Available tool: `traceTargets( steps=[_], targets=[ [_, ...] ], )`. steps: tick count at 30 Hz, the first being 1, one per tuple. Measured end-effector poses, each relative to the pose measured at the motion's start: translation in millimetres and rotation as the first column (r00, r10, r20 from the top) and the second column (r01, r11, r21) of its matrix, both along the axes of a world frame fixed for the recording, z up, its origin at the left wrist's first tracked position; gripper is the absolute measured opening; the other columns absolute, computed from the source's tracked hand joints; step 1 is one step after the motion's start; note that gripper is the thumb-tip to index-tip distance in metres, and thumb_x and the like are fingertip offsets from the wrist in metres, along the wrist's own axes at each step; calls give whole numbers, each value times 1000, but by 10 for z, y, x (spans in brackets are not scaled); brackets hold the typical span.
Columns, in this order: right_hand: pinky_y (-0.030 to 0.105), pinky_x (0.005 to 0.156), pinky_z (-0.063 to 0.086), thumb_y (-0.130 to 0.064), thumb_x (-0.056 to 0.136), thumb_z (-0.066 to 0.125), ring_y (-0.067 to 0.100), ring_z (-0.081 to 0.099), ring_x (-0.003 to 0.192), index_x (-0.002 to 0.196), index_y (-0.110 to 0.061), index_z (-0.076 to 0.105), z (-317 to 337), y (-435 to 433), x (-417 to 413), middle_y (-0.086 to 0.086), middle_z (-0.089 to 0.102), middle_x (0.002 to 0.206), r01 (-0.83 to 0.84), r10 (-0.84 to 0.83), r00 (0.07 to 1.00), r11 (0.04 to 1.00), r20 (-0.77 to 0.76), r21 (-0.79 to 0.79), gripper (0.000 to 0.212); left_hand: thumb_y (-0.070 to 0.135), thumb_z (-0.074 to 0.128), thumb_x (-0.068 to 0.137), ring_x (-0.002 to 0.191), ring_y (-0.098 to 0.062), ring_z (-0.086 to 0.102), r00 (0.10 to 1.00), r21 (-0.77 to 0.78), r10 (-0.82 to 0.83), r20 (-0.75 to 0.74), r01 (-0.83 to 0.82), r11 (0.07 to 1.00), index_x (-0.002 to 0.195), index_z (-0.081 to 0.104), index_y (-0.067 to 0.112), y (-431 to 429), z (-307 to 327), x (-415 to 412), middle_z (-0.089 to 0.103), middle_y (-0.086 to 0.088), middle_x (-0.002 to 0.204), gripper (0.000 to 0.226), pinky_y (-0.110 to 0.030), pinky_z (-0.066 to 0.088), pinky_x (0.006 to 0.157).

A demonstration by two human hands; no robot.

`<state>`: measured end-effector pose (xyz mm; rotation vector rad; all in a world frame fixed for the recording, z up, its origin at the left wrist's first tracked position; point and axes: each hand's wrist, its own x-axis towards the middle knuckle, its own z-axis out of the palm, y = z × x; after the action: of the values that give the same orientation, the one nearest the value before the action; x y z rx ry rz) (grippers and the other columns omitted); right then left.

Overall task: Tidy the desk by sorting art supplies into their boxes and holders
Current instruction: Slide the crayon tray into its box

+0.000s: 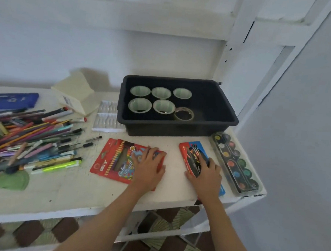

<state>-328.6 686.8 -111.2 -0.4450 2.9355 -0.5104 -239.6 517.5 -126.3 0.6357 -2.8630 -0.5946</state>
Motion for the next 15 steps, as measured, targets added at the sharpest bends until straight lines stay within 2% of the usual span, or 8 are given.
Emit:
traceTargets(
  steps=[2, 4, 5, 7, 8, 9, 13, 15],
  targets=[
    [46, 112, 22, -53, 84, 58, 27, 23, 139, 146, -27, 27, -28, -39, 12, 10, 22, 153, -15, 14, 999, 1000, -30, -25, 74, 37, 46, 95, 142, -15, 16, 998, 98, 43, -54, -37, 995, 131, 48, 34, -33, -16, -11, 34, 9, 145, 36, -51, -14, 110],
    [47, 115, 16, -44, 89, 57, 27, 21, 141, 142, -23, 37, -23, -99, 22, 11, 25, 153, -66, 56, 993, 992, -100, -104, 61, 29, 51, 95, 135, -14, 29, 982, 347, 152, -111, -105, 932, 118, 60, 32, -78, 33, -41, 46, 12, 135, 25, -49, -4, 116],
    [47, 116, 15, -38, 91, 56, 27, 23, 141, 138, -20, 44, -10, -131, 33, 11, 29, 152, -98, 76, 987, 983, -141, -154, 52, 25, 53, 94, 130, -14, 37, 967, 531, 234, -105, -145, 835, 110, 64, 31, -100, 90, -46, 50, 15, 127, 20, -49, 9, 116],
    [42, 115, 17, -26, 92, 57, 25, 29, 138, 130, -15, 55, 30, -241, 54, 10, 38, 147, -169, 120, 972, 954, -204, -246, 39, 16, 55, 94, 115, -17, 53, 910, 848, 413, -28, -197, 492, 97, 69, 29, -168, 234, -15, 55, 14, 120, 19, -45, 42, 103],
    [37, 114, 18, -22, 92, 57, 23, 32, 137, 126, -14, 58, 60, -321, 68, 9, 42, 145, -203, 144, 966, 937, -214, -285, 35, 13, 53, 94, 107, -18, 60, 875, 917, 483, -13, -182, 354, 94, 69, 25, -222, 284, 17, 61, 7, 120, 20, -41, 51, 93],
    [31, 112, 19, -19, 91, 58, 21, 34, 135, 122, -14, 61, 85, -425, 85, 7, 44, 143, -239, 175, 960, 919, -216, -314, 32, 9, 52, 94, 101, -20, 65, 840, 950, 542, -28, -146, 276, 94, 69, 21, -293, 324, 68, 66, -2, 115, 21, -37, 55, 85],
    [15, 101, 25, -11, 89, 58, 14, 47, 121, 107, -14, 68, 234, -866, 162, 3, 57, 127, -385, 328, 922, 835, -206, -393, 20, -6, 47, 92, 86, -23, 70, 703, 984, 702, -118, -14, 180, 103, 63, 11, -595, 498, 283, 68, -11, 101, 26, -28, 55, 72],
    [20, 98, 37, -9, 88, 59, 12, 51, 113, 101, -13, 70, 289, -1138, 267, 2, 61, 118, -447, 406, 894, 780, -189, -438, 17, -7, 49, 90, 78, -21, 69, 666, 978, 727, -169, 20, 210, 102, 63, 12, -799, 602, 453, 68, -10, 95, 26, -27, 55, 70]
  ],
)
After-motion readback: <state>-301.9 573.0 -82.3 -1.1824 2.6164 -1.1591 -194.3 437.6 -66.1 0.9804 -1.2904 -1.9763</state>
